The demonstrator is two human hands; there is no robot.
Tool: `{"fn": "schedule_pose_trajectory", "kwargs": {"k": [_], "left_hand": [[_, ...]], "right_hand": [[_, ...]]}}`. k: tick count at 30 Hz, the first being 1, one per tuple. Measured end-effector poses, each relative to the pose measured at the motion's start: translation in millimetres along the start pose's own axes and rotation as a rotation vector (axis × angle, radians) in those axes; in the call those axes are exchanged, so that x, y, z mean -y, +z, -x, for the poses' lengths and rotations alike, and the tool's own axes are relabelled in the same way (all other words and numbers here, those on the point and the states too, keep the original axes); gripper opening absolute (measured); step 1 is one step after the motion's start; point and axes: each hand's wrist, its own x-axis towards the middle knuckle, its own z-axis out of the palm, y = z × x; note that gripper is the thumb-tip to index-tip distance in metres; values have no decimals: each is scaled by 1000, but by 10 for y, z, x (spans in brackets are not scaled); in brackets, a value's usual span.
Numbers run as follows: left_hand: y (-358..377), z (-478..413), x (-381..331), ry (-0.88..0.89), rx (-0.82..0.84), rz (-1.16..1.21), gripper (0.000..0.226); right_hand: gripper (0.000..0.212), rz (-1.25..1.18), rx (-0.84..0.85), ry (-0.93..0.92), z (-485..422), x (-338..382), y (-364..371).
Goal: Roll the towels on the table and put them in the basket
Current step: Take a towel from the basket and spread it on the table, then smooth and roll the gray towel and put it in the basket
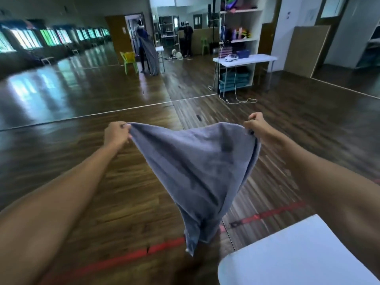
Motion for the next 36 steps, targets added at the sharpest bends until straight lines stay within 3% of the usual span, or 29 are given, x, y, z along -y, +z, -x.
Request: {"fn": "schedule_pose_trajectory", "kwargs": {"k": [3,8,17,23,27,29,30,33,36], "left_hand": [[18,36,265,-72,-33,-7,24],[165,273,446,-127,-24,-52,22],[417,1408,592,79,123,-106,27],[304,2482,490,-11,151,135,29],[369,3263,432,-108,401,243,17],[470,3769,344,-196,633,216,35],[550,4030,299,-223,747,178,37],[855,4796,179,-196,1017,-27,12],[1146,5308,209,-146,1231,-228,30]], "right_hand": [[19,233,3,-17,-109,-286,-242],[28,404,-100,-89,-15,-687,-491],[39,524,-373,17,1040,-1311,-1210],[35,611,-498,158,2023,-1650,-2195],[35,471,-617,314,2819,-2128,-2774],[37,428,-663,404,3245,-2483,-3024],[37,415,-684,456,3462,-2680,-3153],[36,452,-673,540,4078,-3309,-3540],[34,490,-638,562,4497,-3763,-3737]]}}
